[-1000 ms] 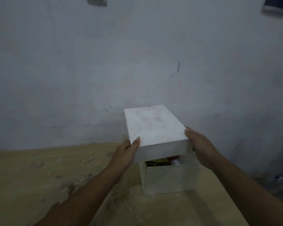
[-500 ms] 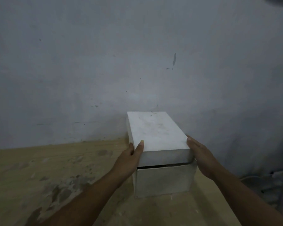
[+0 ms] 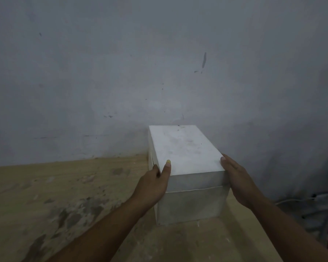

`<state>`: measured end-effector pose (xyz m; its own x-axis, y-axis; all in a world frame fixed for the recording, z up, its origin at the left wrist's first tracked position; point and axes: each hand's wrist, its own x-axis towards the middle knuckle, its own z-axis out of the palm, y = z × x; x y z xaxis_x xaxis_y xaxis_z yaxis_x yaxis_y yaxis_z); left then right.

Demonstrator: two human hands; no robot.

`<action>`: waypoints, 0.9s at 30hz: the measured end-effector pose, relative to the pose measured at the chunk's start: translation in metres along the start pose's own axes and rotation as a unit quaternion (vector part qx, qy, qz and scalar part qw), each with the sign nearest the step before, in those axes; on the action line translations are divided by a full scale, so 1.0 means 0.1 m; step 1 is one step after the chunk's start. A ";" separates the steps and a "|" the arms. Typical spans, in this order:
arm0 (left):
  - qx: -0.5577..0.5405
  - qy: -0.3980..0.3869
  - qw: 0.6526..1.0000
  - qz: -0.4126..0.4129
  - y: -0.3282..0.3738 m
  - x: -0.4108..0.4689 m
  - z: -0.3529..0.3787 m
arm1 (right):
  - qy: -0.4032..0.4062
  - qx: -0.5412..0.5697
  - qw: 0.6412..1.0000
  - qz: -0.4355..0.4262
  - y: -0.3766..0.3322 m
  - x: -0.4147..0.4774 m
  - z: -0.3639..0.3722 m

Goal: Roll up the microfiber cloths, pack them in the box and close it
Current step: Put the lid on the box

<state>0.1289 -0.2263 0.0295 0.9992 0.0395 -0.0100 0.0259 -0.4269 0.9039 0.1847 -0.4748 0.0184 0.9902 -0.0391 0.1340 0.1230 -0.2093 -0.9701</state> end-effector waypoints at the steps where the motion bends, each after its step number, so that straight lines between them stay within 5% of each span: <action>1: 0.009 0.005 1.000 0.001 0.01 0.00 0.00 | 0.001 -0.005 1.000 -0.005 -0.01 0.00 0.00; 16: -0.006 0.007 1.000 0.012 -0.14 -0.03 0.08 | 0.028 -0.077 0.996 0.015 0.15 -0.12 0.06; 27: -0.004 0.069 0.997 0.025 -0.37 -0.05 0.24 | 0.068 -0.019 0.996 0.047 0.22 -0.26 0.25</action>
<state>0.1236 -0.2320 -0.0145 0.9852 0.1436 0.0937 -0.0244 -0.4237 0.9055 0.1631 -0.4540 -0.0119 0.9787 -0.1919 0.0726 0.0260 -0.2347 -0.9717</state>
